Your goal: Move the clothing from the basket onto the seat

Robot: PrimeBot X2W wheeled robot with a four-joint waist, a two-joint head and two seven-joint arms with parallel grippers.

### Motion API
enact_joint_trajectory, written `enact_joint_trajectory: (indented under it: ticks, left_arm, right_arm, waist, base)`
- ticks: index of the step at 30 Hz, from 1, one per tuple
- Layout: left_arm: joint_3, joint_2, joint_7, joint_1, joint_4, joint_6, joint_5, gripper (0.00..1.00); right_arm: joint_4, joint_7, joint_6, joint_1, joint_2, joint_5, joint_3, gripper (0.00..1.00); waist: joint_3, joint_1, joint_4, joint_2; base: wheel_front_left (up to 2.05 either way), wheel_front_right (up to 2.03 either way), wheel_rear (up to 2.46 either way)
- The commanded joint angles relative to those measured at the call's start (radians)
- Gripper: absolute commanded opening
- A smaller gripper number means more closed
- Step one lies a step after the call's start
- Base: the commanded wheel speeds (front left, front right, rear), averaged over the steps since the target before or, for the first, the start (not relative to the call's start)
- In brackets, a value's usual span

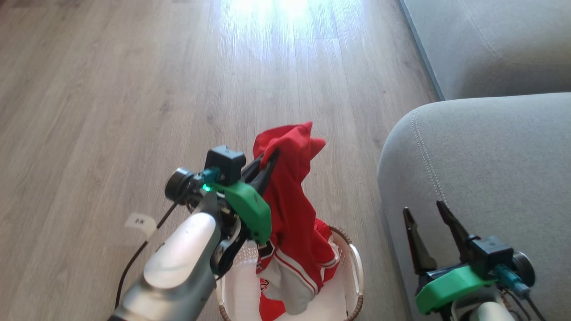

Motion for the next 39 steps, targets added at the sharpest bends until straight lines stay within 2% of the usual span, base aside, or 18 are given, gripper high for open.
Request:
enact_joint_trajectory:
  ticks: [1,12,21,30,31,35,39]
  left_arm:
    - [0.040,0.015,0.000,-0.074,-0.042,0.009,-0.005,0.00]
    - [0.035,-0.003,0.005,-0.124,-0.086,0.022,-0.039,0.00]
    - [0.006,-0.012,-0.023,-0.159,-0.080,0.023,-0.060,0.00]
    - [-0.039,-0.016,-0.039,-0.194,-0.112,0.033,-0.091,0.00]
    - [-0.051,-0.016,-0.044,-0.199,-0.124,0.036,-0.100,0.00]
    - [-0.076,-0.016,-0.055,-0.208,-0.150,0.046,-0.122,0.00]
    - [-0.099,-0.016,-0.063,-0.215,-0.173,0.056,-0.141,0.00]
  right_arm:
    - [-0.028,-0.006,0.000,-0.035,0.001,0.002,0.029,1.00]
    - [0.046,-0.006,0.000,-0.118,0.001,-0.012,0.157,1.00]
    - [0.225,-0.006,0.000,-0.291,0.001,-0.020,0.306,1.00]
    - [0.446,-0.006,0.000,-0.465,0.001,0.078,0.419,1.00]
    - [0.488,-0.006,0.000,-0.494,0.001,0.118,0.454,1.00]
    - [0.556,-0.006,0.000,-0.550,0.001,0.196,0.545,1.00]
    - [0.606,-0.006,0.000,-0.605,0.001,0.247,0.573,1.00]
  waist:
    - [-0.001,0.0001,0.002,-0.0001]
    - [-0.004,0.0001,0.008,-0.0001]
    - [-0.002,0.0001,0.024,-0.0001]
    - [-0.001,0.0001,0.056,-0.0001]
    - [0.000,0.0001,0.063,-0.0001]
    - [0.003,0.0001,0.077,-0.0001]
    - [0.008,0.0001,0.090,-0.0001]
  base:
    - [0.00,0.00,0.00]
    - [0.00,0.00,0.00]
    - [0.00,0.00,0.00]
    - [0.00,0.00,0.00]
    - [0.00,0.00,0.00]
    - [0.00,0.00,0.00]
    - [0.00,0.00,0.00]
